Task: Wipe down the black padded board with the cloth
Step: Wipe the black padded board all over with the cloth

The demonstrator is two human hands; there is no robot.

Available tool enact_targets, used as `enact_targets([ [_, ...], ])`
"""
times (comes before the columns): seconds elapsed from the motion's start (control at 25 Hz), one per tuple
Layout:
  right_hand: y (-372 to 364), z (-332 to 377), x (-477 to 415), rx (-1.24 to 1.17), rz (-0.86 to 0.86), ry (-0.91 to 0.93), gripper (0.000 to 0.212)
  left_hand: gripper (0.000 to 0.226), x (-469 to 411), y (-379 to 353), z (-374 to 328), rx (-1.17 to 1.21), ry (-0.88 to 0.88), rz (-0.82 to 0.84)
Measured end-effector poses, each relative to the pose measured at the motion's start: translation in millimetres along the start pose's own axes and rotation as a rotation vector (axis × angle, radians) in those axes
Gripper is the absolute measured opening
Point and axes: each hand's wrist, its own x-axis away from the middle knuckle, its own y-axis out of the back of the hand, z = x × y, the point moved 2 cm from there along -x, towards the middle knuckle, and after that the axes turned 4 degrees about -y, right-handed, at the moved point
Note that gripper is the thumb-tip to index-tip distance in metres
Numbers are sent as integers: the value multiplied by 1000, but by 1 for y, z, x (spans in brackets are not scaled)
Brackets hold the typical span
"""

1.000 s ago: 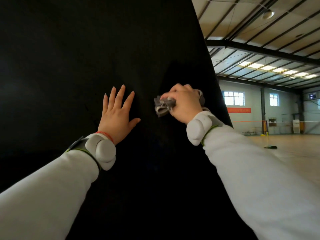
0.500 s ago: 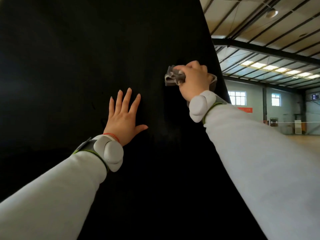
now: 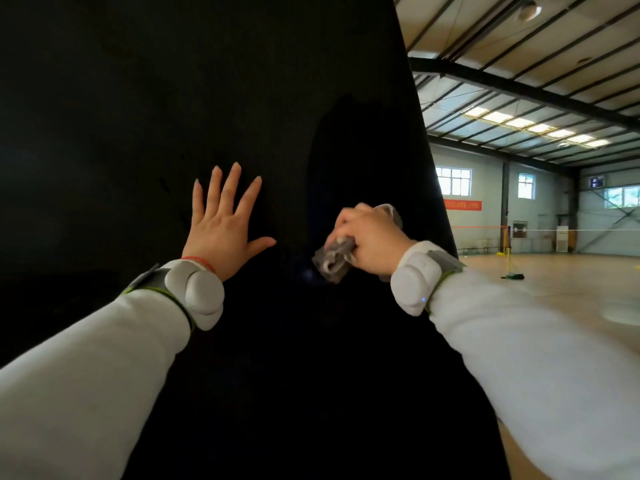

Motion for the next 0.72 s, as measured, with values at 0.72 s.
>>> enact_targets([
  [0.72,-15,4,11,7,63,101,23,95,12,-11,-4,-13,-13,-20],
])
